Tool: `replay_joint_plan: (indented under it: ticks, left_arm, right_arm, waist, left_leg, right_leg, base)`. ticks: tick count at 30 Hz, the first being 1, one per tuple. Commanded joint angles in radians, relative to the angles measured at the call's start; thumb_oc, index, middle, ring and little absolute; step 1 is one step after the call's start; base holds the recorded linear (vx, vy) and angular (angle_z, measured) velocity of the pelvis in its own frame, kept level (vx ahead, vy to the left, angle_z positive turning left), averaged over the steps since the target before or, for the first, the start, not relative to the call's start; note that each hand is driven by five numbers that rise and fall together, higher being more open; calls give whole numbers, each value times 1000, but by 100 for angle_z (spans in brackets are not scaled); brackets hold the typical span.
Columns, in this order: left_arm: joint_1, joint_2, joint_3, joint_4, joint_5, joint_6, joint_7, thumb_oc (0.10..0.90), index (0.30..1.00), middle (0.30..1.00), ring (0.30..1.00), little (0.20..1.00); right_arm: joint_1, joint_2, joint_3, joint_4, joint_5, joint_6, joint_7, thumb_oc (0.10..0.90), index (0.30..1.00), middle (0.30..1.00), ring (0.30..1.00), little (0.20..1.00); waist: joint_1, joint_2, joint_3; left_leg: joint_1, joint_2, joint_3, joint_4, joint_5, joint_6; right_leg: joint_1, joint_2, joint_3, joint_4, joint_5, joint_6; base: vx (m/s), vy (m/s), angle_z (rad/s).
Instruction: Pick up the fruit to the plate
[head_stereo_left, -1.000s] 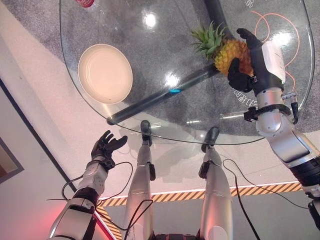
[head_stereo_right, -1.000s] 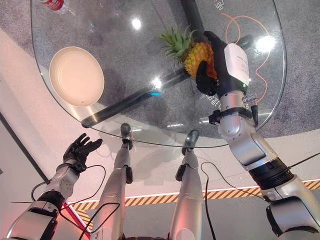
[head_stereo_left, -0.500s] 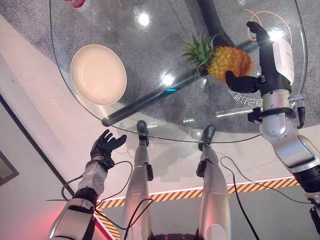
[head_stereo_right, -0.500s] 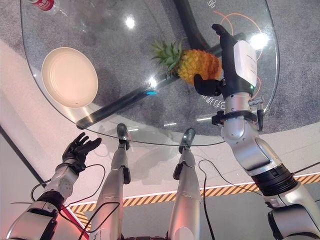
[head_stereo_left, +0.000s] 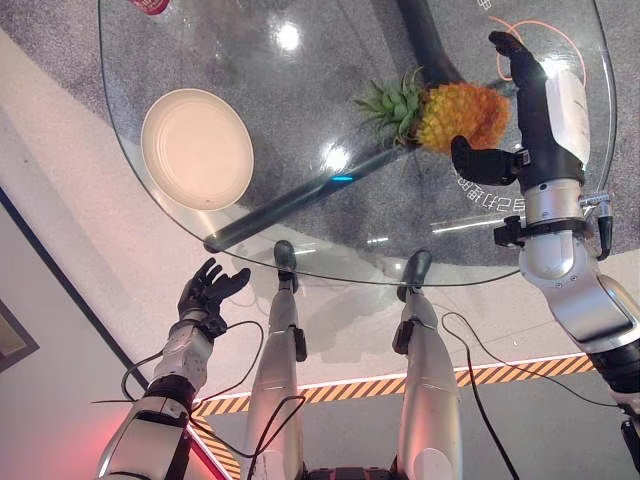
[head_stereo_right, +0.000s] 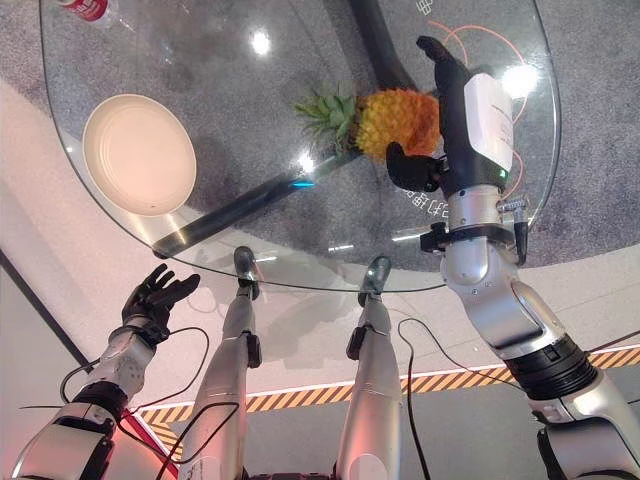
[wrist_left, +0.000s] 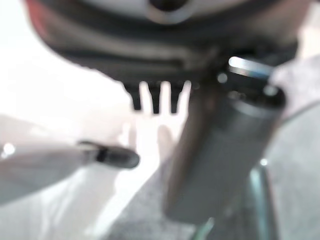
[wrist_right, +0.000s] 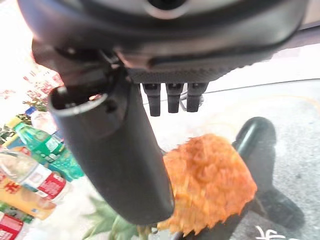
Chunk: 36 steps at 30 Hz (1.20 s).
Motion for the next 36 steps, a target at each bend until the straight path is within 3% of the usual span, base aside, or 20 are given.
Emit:
replay_joint_plan:
  ticks: [1, 8, 36]
  left_arm:
    - [87, 53, 26, 30, 22, -36, 2, 800, 900, 900, 900, 900]
    - [81, 57, 21, 38, 22, -39, -2, 800, 900, 900, 900, 900]
    - [49, 94, 4, 47, 16, -5, -11, 800, 900, 900, 900, 900]
  right_arm:
    - [-24, -93, -94, -137, -25, -75, -50, 800, 900, 900, 900, 900]
    - [-47, -102, -59, -147, -16, -82, 17, 800, 900, 900, 900, 900]
    - [-145, -148, 62, -20, 8, 43, 141, 800, 900, 900, 900, 900]
  waist:
    - [13, -44, -17]
    - [15, -47, -17]
    - [34, -52, -17]
  left_leg:
    - [51, 64, 7, 82, -101, -37]
    - [54, 65, 7, 80, -99, -39]
    - [52, 63, 2, 70, -91, -40]
  right_leg:
    - [-15, 7, -2, -16, 107, 31]
    - [-9, 9, -6, -21, 107, 30]
    - [-2, 0, -26, -30, 115, 31]
  base:
    - [0, 0, 0]
    - [0, 0, 0]
    - [0, 0, 0]
